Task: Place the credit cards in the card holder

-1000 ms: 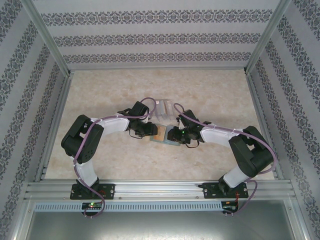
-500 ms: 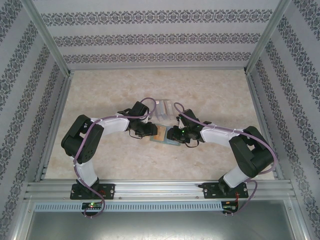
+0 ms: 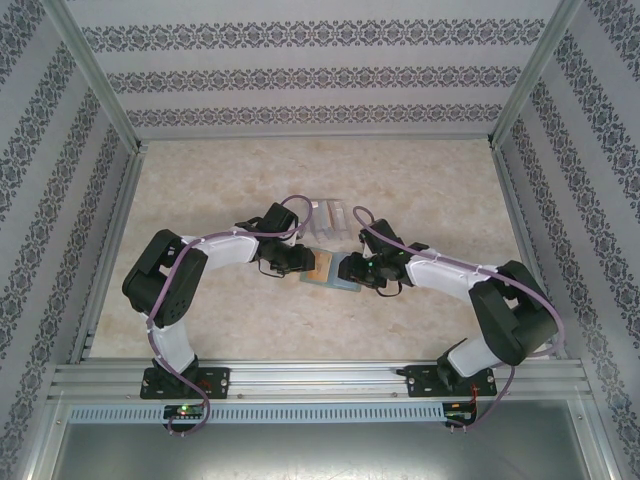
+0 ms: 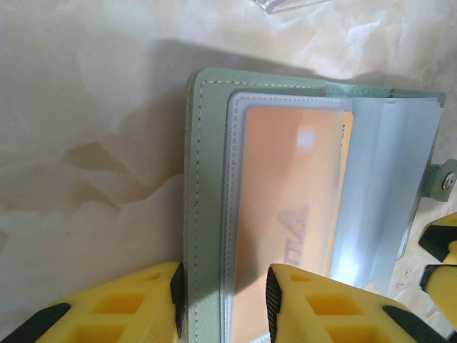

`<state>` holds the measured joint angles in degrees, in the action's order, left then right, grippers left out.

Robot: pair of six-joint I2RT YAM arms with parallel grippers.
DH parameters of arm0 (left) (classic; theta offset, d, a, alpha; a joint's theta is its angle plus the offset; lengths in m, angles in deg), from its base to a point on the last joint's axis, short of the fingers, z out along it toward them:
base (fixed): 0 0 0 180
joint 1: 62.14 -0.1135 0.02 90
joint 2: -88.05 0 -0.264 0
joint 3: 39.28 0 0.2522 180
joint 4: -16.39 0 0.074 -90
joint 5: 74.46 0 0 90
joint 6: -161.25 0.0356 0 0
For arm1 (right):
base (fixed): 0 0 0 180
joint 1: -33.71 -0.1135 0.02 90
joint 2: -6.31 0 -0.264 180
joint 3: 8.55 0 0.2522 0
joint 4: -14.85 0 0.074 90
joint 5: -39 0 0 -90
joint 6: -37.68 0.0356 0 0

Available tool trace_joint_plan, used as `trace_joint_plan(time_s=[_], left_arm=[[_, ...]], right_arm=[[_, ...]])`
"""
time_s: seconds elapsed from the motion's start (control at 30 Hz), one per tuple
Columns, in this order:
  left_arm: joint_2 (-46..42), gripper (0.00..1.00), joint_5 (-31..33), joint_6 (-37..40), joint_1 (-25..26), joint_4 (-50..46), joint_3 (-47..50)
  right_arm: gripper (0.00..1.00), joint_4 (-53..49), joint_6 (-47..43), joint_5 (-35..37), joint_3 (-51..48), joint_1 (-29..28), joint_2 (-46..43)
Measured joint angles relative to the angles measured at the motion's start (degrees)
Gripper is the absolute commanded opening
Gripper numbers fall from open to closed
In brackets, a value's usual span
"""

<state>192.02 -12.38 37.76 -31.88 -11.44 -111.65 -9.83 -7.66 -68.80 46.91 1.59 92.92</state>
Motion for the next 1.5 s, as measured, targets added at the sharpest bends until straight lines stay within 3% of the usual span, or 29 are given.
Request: trace_joint_plan(time_s=[0.87,1.5], left_arm=[[0.00,0.37,0.02,-0.02,0.00,0.00,0.00],[0.09,0.37,-0.20,-0.02,0.00,0.00,0.00]], right_arm=[[0.39,-0.09,0.00,0.50,0.00,-0.02,2.01],[0.43,-1.49,0.02,3.45,0.00,-1.53,1.20]])
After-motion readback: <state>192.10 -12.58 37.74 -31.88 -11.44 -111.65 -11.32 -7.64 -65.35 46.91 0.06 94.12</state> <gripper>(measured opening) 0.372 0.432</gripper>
